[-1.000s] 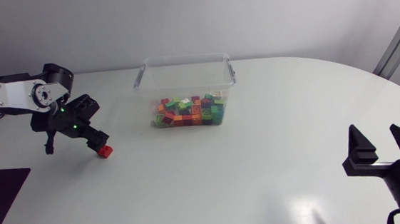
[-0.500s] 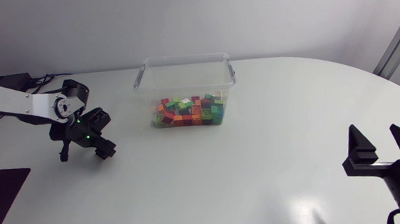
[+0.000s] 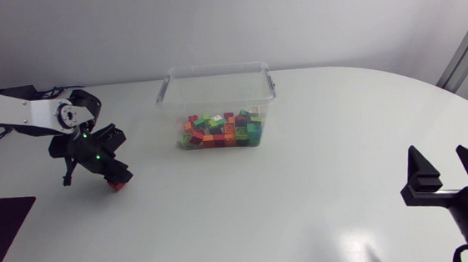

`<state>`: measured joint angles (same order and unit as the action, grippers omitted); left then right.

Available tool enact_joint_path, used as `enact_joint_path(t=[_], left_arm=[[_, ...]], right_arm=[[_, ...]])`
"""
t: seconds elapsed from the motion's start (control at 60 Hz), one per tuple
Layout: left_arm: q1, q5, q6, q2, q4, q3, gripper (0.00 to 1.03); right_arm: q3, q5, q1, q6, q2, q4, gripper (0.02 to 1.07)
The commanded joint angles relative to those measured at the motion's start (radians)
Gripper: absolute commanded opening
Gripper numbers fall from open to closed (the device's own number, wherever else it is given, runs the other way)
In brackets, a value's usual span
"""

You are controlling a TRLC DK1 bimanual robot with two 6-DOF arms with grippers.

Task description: Place the duplo bricks in the container

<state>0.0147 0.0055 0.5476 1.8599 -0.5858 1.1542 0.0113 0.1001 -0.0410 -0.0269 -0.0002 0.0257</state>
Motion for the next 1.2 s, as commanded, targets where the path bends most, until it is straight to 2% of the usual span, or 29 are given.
enact_joint_path(t=[0.0,0.15,0.333,0.433,0.45,0.65,0.95,1.183], left_arm=[[-0.005,0.03,-0.025,-0.133,-0.054,0.053,0.26],[-0.085,0.076,-0.067,-0.28,-0.178,0.16,0.26],[-0.21,0.111,-0.172,-0.312,-0.215,0.326,0.26],[-0.266,0.111,-0.224,-0.286,-0.141,0.364,0.26],[-0.282,0.113,-0.248,-0.272,-0.095,0.368,0.26],[-0.338,0.116,-0.35,-0.137,0.076,0.45,0.26],[-0.366,0.114,-0.411,-0.005,0.294,0.527,0.27],[-0.395,0.102,-0.42,0.102,0.391,0.601,0.28]], right_arm=[[-0.016,-0.005,0.003,0.018,-0.006,-0.004,1.03],[-0.016,-0.005,0.003,0.018,-0.006,-0.004,1.03],[-0.016,-0.005,0.003,0.018,-0.006,-0.004,1.03],[-0.016,-0.005,0.003,0.018,-0.006,-0.004,1.03],[-0.016,-0.005,0.003,0.018,-0.004,-0.004,1.03],[-0.016,-0.005,0.003,0.018,-0.004,-0.004,1.03],[-0.016,-0.005,0.003,0.018,-0.006,-0.004,1.03],[-0.016,-0.005,0.003,0.018,-0.006,-0.004,1.03]])
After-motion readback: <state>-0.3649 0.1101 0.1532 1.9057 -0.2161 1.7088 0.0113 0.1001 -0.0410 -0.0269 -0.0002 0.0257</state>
